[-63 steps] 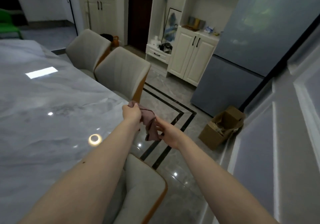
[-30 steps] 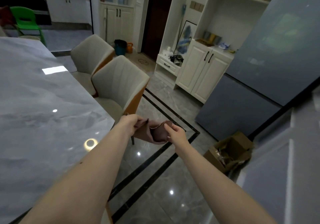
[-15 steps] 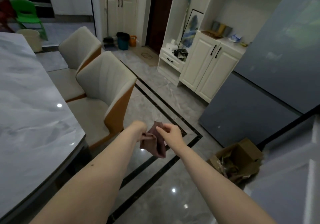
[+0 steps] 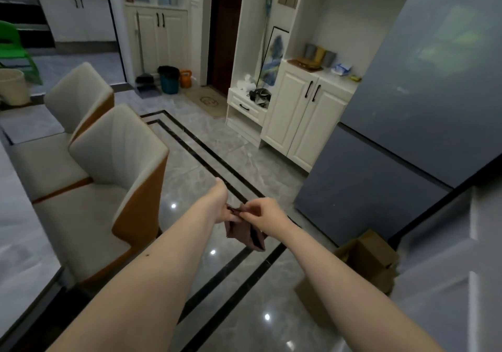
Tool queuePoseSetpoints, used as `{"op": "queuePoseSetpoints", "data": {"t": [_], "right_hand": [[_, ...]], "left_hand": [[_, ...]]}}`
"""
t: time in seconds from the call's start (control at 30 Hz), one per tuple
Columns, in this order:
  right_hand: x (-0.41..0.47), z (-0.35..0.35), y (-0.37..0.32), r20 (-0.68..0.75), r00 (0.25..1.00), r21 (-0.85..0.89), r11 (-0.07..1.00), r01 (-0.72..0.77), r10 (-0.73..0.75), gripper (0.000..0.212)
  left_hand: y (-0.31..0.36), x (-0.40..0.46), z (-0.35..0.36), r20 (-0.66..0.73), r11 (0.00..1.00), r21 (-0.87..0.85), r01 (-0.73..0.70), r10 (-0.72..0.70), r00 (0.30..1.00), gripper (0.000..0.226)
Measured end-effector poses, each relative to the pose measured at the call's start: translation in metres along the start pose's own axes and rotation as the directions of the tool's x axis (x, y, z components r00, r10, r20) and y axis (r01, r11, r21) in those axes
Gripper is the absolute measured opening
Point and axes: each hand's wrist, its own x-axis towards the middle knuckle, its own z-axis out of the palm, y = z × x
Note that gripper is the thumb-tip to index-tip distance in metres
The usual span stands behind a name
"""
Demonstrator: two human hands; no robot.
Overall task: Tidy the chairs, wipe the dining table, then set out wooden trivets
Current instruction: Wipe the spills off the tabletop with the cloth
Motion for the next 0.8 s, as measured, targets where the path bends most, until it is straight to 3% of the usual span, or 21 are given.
{"op": "queuePoseSetpoints", "data": {"t": [0.1,0.2,0.27,0.33,0.4,0.47,0.57,0.63,0.7,0.77,0.8], "right_hand": [[0.022,-0.018,0.011,-0.118,0.992,0.023,0.999,-0.041,0.043,0.006],[0.053,-0.033,0.023,-0.247,0.934,0.274,0.943,-0.189,0.259,0.016],[0.082,-0.044,0.028,-0.243,0.858,0.532,0.802,-0.272,0.452,0.018],[0.117,-0.056,0.027,-0.162,0.790,0.777,0.570,-0.268,0.591,0.014],[0.150,-0.071,0.024,-0.087,0.723,0.925,0.326,-0.197,0.685,0.007],[0.181,-0.084,0.027,-0.045,0.684,0.973,0.187,-0.135,0.728,0.005],[0.219,-0.098,0.028,-0.029,0.664,0.986,0.129,-0.103,0.748,0.004],[0.242,-0.109,0.030,-0.027,0.644,0.989,0.115,-0.096,0.765,0.003],[0.270,-0.124,0.038,-0.045,0.613,0.981,0.151,-0.123,0.789,0.004],[0.298,-0.140,0.055,-0.134,0.534,0.927,0.297,-0.231,0.834,0.006],[0.311,-0.147,0.064,-0.203,0.497,0.869,0.389,-0.305,0.844,0.010]], "left_hand": [[0.016,0.027,0.018,0.067,0.994,0.109,0.028,-0.036,0.997,0.092],[0.035,0.056,0.036,0.119,0.959,0.276,-0.066,0.034,0.992,0.079],[0.055,0.076,0.045,0.146,0.874,0.458,-0.165,0.109,0.983,0.053],[0.082,0.096,0.054,0.195,0.743,0.626,-0.239,0.147,0.970,0.024],[0.111,0.115,0.060,0.256,0.637,0.719,-0.278,0.130,0.958,0.016],[0.139,0.132,0.067,0.338,0.503,0.794,-0.343,0.104,0.935,0.024],[0.169,0.162,0.079,0.436,0.342,0.838,-0.425,0.049,0.899,0.047],[0.180,0.184,0.091,0.455,0.286,0.834,-0.472,0.129,0.881,0.054],[0.196,0.209,0.106,0.421,0.148,0.863,-0.484,0.319,0.849,0.034],[0.220,0.233,0.120,0.412,0.023,0.882,-0.470,0.444,0.796,0.013],[0.232,0.244,0.127,0.418,0.011,0.878,-0.478,0.469,0.778,0.006]]}}
